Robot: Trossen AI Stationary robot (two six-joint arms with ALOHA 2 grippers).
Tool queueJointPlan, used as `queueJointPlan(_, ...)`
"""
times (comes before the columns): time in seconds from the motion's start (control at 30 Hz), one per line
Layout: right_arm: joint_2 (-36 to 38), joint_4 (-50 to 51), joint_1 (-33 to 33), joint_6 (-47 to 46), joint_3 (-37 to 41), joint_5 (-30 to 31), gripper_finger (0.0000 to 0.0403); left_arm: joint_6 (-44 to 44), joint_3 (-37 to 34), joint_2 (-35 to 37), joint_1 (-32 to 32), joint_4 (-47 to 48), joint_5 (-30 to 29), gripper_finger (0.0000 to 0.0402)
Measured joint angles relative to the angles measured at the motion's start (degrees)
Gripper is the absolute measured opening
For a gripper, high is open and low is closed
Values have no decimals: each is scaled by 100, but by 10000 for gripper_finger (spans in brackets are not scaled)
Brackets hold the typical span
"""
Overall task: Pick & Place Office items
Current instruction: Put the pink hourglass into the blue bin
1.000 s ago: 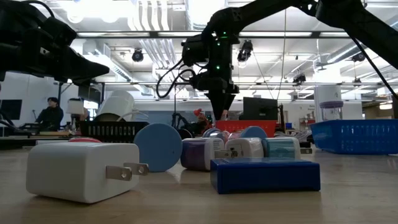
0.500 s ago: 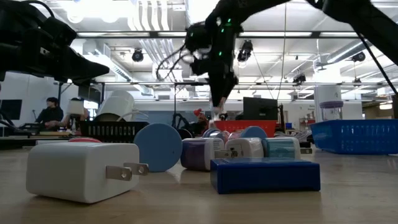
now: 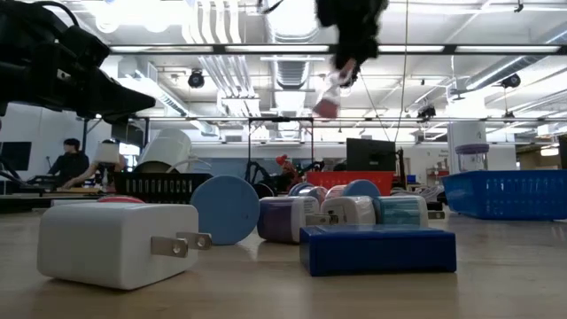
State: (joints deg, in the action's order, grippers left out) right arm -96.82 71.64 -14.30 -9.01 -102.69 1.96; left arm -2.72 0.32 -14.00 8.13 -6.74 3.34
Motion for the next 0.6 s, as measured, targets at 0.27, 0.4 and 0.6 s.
queueJointPlan(0.27, 1843, 64, 402, -1266, 1499, 209, 193, 15, 0, 0, 0, 0, -12, 14)
queueJointPlan(0.4, 2489, 206, 692, -1884, 2128, 204, 193, 15, -1, 0, 1, 0, -12, 14)
queueJointPlan(0.6, 2891, 247, 1158, -2659, 2929, 207, 193, 21, -1, -2, -1, 0, -31, 14)
